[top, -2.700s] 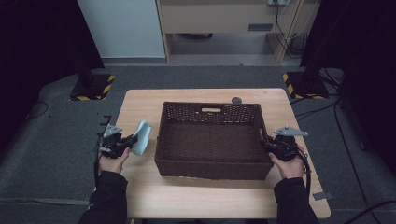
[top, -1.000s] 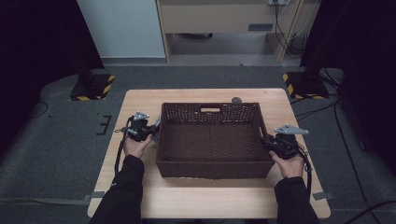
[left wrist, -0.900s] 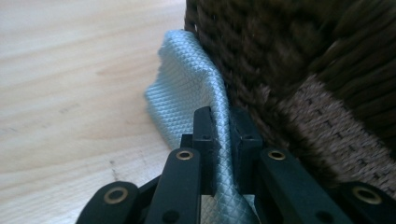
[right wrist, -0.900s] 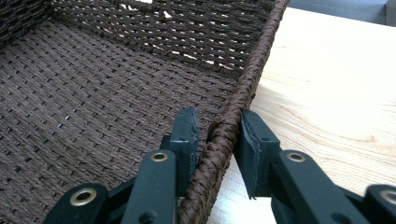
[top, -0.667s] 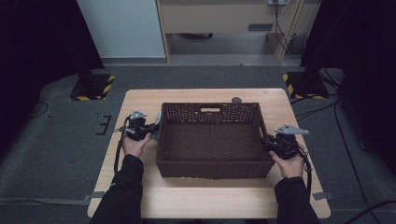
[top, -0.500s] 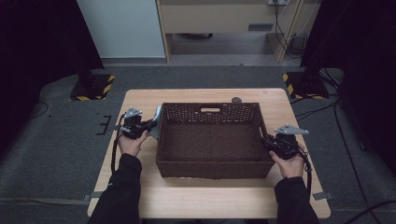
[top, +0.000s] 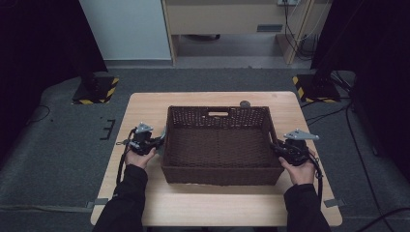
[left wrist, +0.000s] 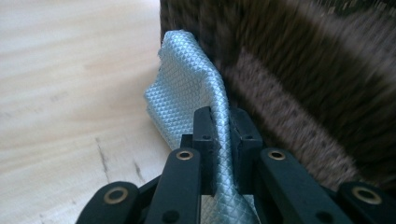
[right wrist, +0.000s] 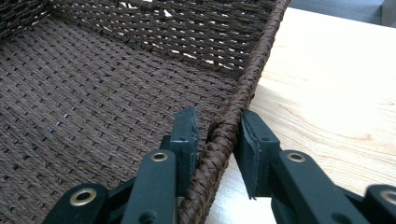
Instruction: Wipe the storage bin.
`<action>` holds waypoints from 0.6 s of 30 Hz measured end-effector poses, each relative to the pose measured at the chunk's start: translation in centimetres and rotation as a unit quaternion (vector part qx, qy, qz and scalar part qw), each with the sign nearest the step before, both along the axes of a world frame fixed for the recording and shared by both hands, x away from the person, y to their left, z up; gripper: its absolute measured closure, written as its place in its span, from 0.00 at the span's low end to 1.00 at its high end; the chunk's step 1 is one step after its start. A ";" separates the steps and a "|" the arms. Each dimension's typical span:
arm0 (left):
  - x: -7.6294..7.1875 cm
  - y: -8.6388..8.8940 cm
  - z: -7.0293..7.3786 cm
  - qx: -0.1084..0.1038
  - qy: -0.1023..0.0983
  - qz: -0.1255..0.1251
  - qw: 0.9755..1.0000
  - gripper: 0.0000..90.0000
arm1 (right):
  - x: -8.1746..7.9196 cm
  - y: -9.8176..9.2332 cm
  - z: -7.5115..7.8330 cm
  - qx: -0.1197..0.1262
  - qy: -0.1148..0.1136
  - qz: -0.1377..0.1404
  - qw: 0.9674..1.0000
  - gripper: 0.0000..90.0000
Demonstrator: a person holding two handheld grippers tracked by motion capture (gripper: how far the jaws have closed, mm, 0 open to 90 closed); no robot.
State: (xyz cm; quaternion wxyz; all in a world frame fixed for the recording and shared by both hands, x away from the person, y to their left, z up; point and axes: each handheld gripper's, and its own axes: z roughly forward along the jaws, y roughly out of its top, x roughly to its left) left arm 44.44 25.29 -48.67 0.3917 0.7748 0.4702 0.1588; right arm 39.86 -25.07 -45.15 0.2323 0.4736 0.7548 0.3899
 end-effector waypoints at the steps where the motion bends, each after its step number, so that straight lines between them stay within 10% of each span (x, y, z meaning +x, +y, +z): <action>1: 0.0 -0.1 0.0 0.001 0.000 -0.001 1.000 0.91 | 0.0 0.0 0.0 0.000 0.001 -0.001 1.000 0.77; 12: -1.9 0.8 4.3 -0.051 -0.067 -0.014 0.996 0.91 | -0.2 0.3 0.2 -0.008 0.005 -0.015 1.000 0.80; 18: -2.3 0.5 3.9 -0.038 -0.060 -0.026 0.997 0.91 | -0.4 0.4 0.2 -0.014 0.005 -0.021 1.000 0.80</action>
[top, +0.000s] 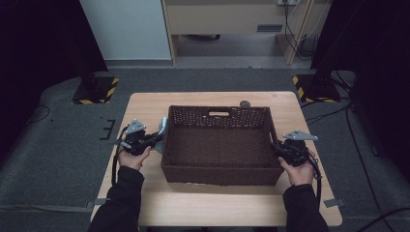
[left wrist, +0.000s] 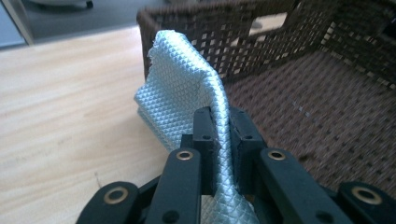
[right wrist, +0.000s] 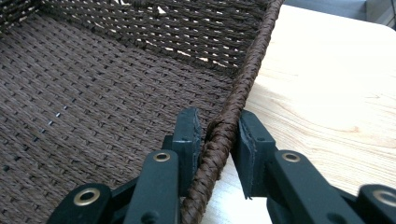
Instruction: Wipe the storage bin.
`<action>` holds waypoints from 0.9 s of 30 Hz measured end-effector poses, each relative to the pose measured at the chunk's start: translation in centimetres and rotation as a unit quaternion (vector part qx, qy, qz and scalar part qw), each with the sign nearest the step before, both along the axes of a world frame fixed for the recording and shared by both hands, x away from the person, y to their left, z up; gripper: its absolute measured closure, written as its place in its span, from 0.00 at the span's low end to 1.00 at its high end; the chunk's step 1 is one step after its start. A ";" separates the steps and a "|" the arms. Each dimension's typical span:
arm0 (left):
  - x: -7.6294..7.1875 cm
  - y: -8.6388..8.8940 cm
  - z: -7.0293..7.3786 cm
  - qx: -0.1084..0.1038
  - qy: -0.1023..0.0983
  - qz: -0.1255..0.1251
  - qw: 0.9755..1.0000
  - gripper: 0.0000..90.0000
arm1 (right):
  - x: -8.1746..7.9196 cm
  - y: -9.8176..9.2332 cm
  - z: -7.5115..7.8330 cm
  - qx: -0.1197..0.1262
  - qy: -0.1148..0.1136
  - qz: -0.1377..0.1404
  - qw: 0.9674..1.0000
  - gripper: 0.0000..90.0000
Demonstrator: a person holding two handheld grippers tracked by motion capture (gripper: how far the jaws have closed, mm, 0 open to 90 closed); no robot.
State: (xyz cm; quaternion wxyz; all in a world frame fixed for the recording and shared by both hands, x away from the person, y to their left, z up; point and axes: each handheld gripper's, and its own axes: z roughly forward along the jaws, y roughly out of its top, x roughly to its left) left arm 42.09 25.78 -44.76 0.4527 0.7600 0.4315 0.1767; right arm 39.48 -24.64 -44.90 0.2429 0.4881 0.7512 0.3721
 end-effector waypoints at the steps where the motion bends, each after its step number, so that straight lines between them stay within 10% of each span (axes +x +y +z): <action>1: 0.0 0.0 0.0 0.000 0.000 0.000 1.000 0.91 | 0.0 0.0 0.0 -0.005 -0.001 0.001 1.000 0.80; 10: 1.3 -0.6 -3.9 0.034 0.069 -0.002 0.997 0.91 | -0.3 -0.5 0.2 -0.008 0.003 -0.009 1.000 0.80; 20: 0.3 -0.1 1.0 -0.003 0.001 -0.008 1.000 0.91 | -0.3 -0.8 0.1 -0.004 0.001 -0.013 1.000 0.80; 27: 0.4 -0.1 1.0 0.009 0.006 -0.007 1.000 0.91 | -0.1 -0.3 0.0 -0.003 0.000 -0.014 1.000 0.80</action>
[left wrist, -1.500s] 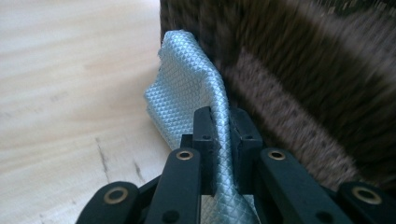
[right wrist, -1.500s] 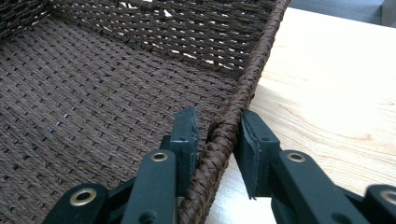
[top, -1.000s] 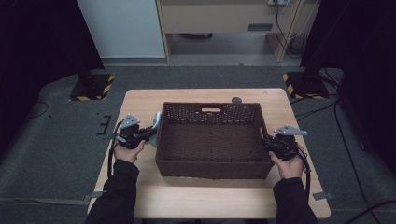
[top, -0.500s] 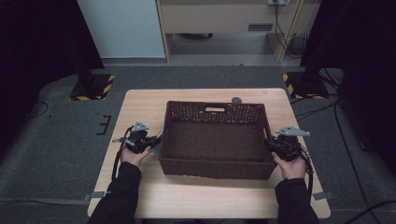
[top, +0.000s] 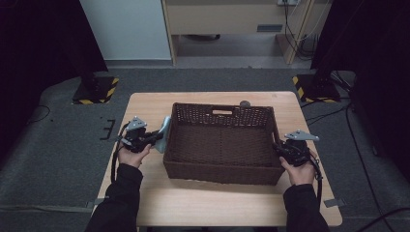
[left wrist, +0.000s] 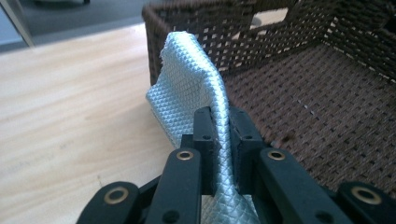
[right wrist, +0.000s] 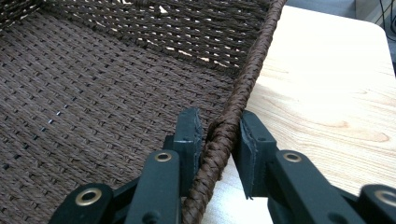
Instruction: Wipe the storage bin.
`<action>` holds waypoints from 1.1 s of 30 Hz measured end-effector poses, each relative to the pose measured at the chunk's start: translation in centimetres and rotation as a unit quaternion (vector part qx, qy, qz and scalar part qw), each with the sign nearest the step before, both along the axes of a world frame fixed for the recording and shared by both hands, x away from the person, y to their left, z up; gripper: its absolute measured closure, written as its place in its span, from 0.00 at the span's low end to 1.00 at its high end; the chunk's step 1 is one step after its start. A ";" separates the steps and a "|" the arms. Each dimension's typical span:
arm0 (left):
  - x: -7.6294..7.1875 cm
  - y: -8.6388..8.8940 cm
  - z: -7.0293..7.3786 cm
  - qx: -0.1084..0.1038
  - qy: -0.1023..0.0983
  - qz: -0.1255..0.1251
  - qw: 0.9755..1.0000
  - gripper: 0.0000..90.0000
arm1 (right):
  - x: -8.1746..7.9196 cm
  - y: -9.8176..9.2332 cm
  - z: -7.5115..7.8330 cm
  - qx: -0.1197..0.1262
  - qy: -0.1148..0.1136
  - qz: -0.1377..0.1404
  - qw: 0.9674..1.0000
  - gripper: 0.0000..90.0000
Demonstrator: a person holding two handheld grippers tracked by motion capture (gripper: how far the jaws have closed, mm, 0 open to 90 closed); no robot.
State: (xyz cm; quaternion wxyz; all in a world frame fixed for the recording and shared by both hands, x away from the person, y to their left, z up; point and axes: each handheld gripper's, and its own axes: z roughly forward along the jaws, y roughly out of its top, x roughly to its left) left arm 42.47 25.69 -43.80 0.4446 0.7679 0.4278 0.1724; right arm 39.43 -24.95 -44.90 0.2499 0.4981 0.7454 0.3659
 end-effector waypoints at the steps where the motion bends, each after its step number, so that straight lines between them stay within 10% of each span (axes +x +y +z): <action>1: -0.1 0.0 -0.7 0.002 0.010 0.000 1.000 0.91 | 0.0 0.0 0.0 0.001 0.001 0.001 1.000 0.80; 9: -0.6 -0.8 -5.1 0.032 0.077 -0.015 0.996 0.91 | 0.0 -0.1 -0.1 0.004 -0.001 0.000 1.000 0.80; 24: -1.7 -0.2 0.9 0.012 -0.011 -0.026 1.000 0.91 | 0.1 -0.2 -0.1 0.008 -0.002 0.002 1.000 0.80; 33: -1.7 -0.1 -4.0 0.044 0.061 -0.021 0.997 0.91 | 0.1 -0.2 -0.1 0.008 -0.001 0.003 1.000 0.79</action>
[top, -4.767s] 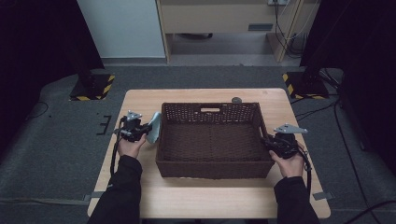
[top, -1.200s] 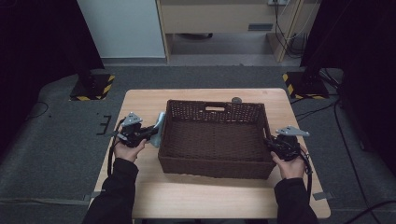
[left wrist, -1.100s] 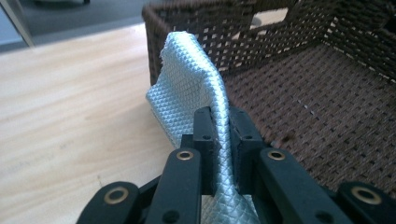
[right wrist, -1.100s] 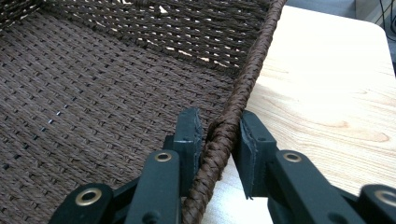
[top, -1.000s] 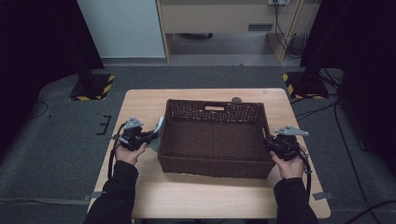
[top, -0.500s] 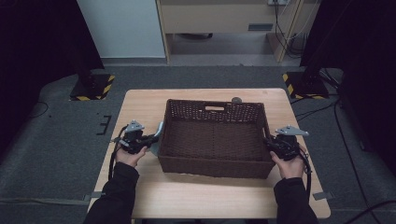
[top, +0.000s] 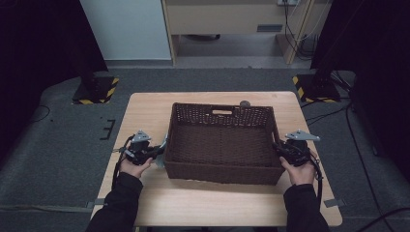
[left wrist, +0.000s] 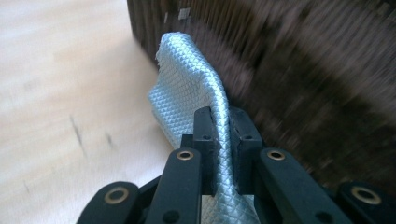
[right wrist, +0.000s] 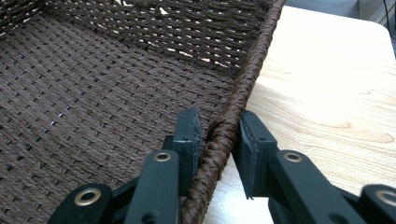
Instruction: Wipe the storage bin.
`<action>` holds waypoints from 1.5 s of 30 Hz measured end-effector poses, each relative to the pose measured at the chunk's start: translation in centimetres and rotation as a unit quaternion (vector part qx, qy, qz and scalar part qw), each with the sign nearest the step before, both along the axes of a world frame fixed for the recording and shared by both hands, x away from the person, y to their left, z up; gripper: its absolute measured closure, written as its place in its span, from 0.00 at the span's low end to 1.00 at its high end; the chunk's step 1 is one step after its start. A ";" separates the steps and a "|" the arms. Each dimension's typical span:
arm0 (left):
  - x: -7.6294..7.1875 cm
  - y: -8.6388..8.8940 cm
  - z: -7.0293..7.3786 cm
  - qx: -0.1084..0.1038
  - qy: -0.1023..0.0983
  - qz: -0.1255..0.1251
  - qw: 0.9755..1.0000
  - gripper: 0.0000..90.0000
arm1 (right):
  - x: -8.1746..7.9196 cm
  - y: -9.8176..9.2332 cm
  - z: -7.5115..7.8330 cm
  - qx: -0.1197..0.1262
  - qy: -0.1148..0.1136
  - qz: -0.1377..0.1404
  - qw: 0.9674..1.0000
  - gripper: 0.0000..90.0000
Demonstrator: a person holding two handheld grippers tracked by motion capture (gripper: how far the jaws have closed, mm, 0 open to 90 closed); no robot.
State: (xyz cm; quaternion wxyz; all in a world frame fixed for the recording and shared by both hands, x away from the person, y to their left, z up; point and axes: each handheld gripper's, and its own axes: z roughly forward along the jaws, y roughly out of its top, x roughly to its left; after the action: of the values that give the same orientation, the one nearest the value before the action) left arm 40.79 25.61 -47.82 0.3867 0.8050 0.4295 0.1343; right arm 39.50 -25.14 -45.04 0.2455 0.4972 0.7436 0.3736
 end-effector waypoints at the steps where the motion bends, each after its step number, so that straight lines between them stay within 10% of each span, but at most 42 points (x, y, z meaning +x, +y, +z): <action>1: 0.0 -0.1 -0.4 0.009 0.005 -0.001 1.000 0.91 | 0.0 0.0 0.0 0.000 0.000 -0.001 1.000 0.80; 7: -0.2 -0.4 -1.1 0.022 0.016 -0.002 1.000 0.91 | 0.0 0.1 0.0 0.002 0.001 -0.005 1.000 0.80; 12: -0.6 0.8 1.8 -0.018 -0.024 0.006 1.000 0.91 | 0.1 0.2 0.1 -0.002 0.000 -0.007 1.000 0.80; 19: -2.1 0.9 4.6 -0.021 -0.061 -0.009 0.998 0.91 | 0.1 0.2 0.0 -0.003 0.000 -0.006 1.000 0.80; 34: -2.8 0.6 0.3 -0.002 -0.014 -0.009 1.000 0.91 | 0.0 0.2 -0.1 -0.005 -0.004 -0.006 1.000 0.80; 39: -3.1 1.4 3.2 -0.045 -0.049 0.003 0.998 0.91 | 0.0 0.2 0.0 -0.003 -0.003 -0.006 1.000 0.80; 45: -3.4 1.4 6.0 -0.049 -0.077 -0.008 0.996 0.91 | 0.0 0.2 0.0 -0.002 -0.002 -0.006 1.000 0.80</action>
State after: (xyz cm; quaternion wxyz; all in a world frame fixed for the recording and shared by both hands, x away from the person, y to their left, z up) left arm 37.36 27.01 -41.81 0.4584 0.7758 0.3983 0.1713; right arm 39.48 -24.96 -45.08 0.2499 0.5006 0.7410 0.3713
